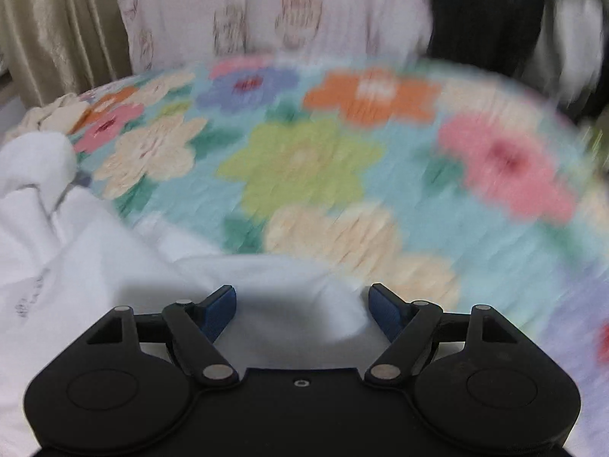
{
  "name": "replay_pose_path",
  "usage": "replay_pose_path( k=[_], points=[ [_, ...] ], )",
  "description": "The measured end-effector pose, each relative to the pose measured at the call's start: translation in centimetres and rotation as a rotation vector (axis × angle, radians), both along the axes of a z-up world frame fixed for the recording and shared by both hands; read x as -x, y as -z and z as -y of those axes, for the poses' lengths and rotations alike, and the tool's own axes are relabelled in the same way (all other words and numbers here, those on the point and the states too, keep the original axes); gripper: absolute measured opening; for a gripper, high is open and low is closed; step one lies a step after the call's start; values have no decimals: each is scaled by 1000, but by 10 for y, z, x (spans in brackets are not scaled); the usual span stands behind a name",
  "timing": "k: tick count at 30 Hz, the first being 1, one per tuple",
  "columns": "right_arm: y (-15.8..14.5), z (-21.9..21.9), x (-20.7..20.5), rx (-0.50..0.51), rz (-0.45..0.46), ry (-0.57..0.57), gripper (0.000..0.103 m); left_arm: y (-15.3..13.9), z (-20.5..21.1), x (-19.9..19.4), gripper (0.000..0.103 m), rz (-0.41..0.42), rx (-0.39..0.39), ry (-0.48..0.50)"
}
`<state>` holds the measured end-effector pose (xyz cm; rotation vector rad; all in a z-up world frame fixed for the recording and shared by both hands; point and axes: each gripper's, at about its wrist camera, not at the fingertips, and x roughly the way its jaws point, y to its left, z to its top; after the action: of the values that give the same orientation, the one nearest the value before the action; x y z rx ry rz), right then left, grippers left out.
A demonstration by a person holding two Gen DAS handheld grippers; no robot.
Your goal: Fold clothes
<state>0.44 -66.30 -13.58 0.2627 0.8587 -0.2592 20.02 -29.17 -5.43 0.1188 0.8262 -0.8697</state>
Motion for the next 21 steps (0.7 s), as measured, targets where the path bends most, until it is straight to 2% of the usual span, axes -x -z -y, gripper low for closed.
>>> replay_pose_path(
  k=[1, 2, 3, 4, 5, 6, 7, 8, 9, 10, 13, 14, 18, 21],
  points=[
    [2, -4, -1, 12, -6, -21, 72, 7, 7, -3, 88, -6, -17, 35],
    [1, -11, 0, 46, -6, -62, 51, 15, 14, -7, 91, -12, -34, 71],
    [0, -16, 0, 59, 1, -92, 39, 22, 23, -9, 89, -10, -79, 84],
    [-2, -20, 1, 64, 17, -108, 19, 29, 30, -12, 86, 1, -113, 82],
    [-4, -23, 3, 78, 29, -114, 18, 33, 33, -13, 63, 8, -124, 73],
    [-4, -25, 4, 107, 36, -105, 17, 35, 35, -14, 28, -3, -124, 76],
    [-5, -26, 6, 126, 45, -100, 16, 35, 36, -15, 12, -29, -124, 80],
    [-8, -28, 8, 141, 59, -93, 15, 33, 34, -13, 10, -35, -118, 59],
    [-12, -30, 11, 159, 76, -86, 15, 26, 30, -4, 10, 8, -102, 36],
    [-20, -33, 16, 181, 98, -79, 14, 18, 26, 8, 10, 75, -87, 32],
    [-49, -48, 36, 235, 214, -64, 14, -8, 7, 63, 10, 354, -51, -1],
    [-58, -51, 45, 236, 256, -57, 14, -13, -2, 78, 10, 386, -37, -21],
    [-78, -51, 71, 113, 371, -88, 14, -28, -39, 130, 10, 456, 19, -110],
    [-76, -50, 64, -36, 348, -172, 14, -29, -63, 140, 10, 409, 42, -142]
  ],
)
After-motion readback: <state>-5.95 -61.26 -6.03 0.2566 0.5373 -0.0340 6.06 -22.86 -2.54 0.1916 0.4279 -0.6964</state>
